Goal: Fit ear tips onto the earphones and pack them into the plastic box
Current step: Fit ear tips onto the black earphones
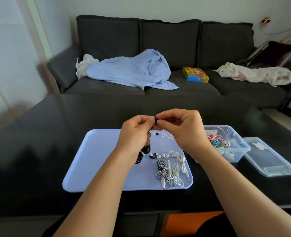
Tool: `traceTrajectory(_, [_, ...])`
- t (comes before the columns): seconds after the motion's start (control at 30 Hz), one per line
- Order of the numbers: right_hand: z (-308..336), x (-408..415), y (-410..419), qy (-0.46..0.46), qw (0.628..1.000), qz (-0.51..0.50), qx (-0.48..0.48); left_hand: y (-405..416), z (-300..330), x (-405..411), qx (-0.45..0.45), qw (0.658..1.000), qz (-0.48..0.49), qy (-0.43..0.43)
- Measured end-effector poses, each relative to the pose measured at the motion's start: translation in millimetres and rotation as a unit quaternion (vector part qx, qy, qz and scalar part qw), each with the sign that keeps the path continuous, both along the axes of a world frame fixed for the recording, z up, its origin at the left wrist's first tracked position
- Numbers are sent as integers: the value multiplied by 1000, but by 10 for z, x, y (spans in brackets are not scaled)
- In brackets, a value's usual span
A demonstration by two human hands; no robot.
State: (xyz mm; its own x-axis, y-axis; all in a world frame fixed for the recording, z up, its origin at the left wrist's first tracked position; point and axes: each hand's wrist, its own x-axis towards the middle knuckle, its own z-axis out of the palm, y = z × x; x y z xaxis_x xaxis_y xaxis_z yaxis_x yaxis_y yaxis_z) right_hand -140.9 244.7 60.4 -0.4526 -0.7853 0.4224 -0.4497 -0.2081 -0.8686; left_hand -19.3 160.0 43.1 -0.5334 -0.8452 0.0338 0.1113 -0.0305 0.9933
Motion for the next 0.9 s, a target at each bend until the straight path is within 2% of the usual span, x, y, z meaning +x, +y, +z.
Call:
traceTrajectory(0.4, [-22,13,-56,58,998,-24,-17,-45,20,23,80,996,6,39])
traceTrajectory(0.6, [-15,21,-64,101,994,-31,-2,-60,33,29,78,996,7,50])
traceTrajectory(0.9, [-12,51,-73,144,987,-68,-36,-45,24,-1,91,993,6,74])
